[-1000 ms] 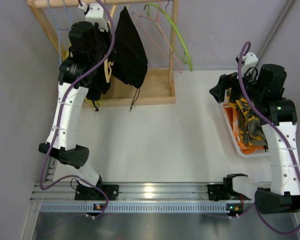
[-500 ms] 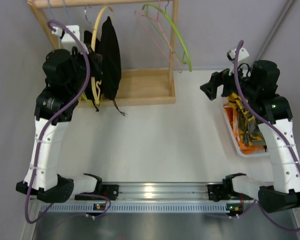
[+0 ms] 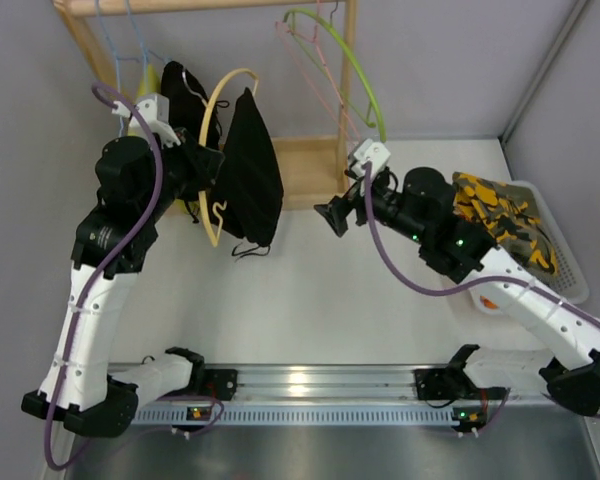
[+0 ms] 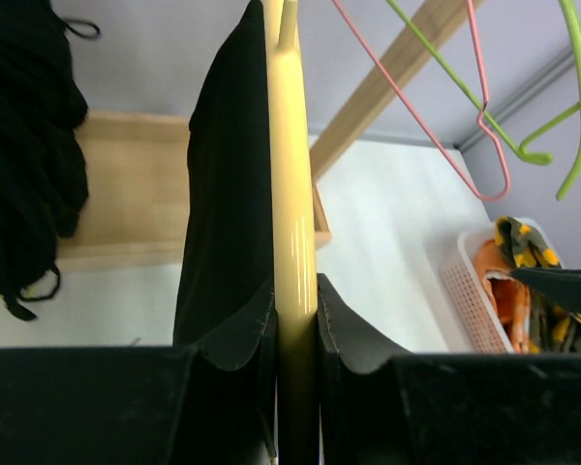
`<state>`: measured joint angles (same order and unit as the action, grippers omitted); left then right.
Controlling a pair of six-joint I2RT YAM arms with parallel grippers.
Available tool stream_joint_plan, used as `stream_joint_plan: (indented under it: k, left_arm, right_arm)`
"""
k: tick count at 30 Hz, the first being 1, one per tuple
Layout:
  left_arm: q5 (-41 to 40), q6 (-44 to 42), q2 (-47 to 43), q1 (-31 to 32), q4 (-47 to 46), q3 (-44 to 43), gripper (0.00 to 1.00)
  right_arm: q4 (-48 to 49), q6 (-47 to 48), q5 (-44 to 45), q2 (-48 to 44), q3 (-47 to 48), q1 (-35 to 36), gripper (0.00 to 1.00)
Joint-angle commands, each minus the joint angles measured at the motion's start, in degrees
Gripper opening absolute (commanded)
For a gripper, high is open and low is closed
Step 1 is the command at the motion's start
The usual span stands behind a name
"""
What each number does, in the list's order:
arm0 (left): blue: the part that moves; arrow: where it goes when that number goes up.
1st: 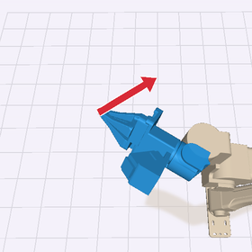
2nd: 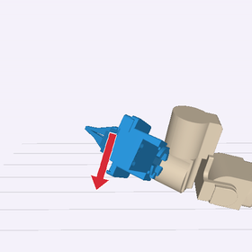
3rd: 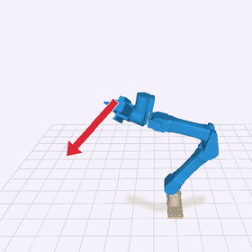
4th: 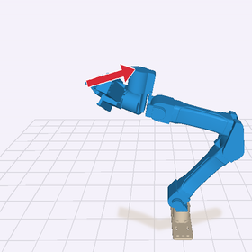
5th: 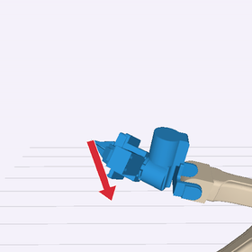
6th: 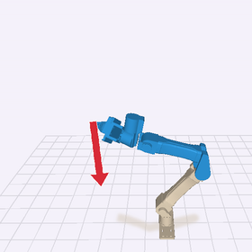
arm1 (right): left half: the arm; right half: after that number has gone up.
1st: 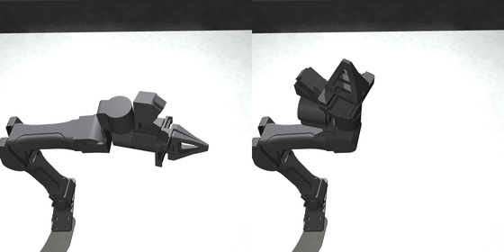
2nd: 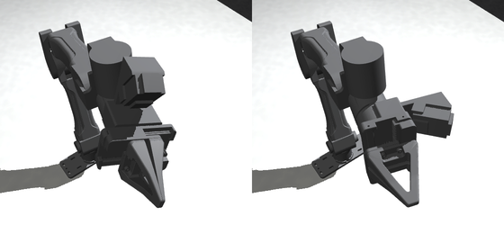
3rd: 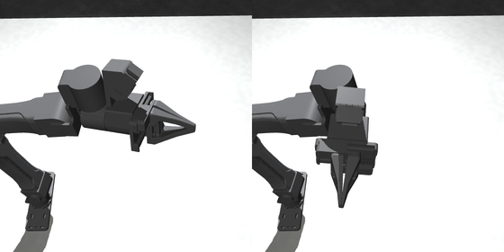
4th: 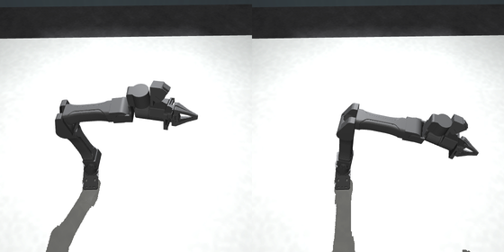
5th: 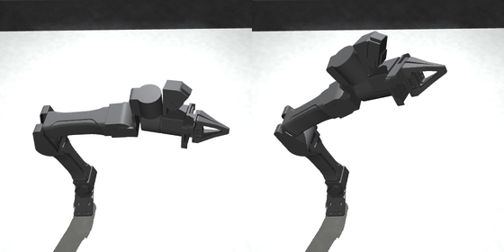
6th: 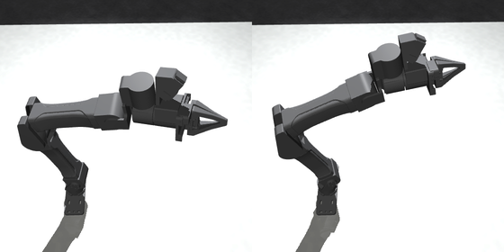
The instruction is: Remove the trousers from the hanger
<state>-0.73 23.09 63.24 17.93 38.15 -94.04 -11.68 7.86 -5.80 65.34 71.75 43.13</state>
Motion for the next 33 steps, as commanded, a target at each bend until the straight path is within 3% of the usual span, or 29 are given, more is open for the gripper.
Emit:
stream_joint_plan:
  k: [1,10,22,30,33]
  left_arm:
    - [3.8,5.9,-2.2,-0.5,-11.4,-0.5,0.00]
    - [7.4,9.4,-0.4,-0.9,-11.5,-0.9,0.00]
    - [9.7,11.0,0.2,-0.9,-11.2,-2.4,0.00]
    - [10.5,10.8,0.7,-0.9,-11.2,-4.3,0.00]
    - [10.0,10.3,0.5,-0.9,-10.9,-4.3,0.00]
  right_arm:
    - [11.2,4.5,6.5,2.5,-1.6,6.9,0.99]
    - [23.4,10.2,8.0,13.1,-2.2,19.9,0.99]
    - [30.8,9.9,9.2,23.7,5.3,20.3,0.99]
    - [30.4,9.5,6.2,27.2,9.2,20.3,0.99]
    - [30.1,10.7,10.6,29.2,10.6,20.4,0.99]
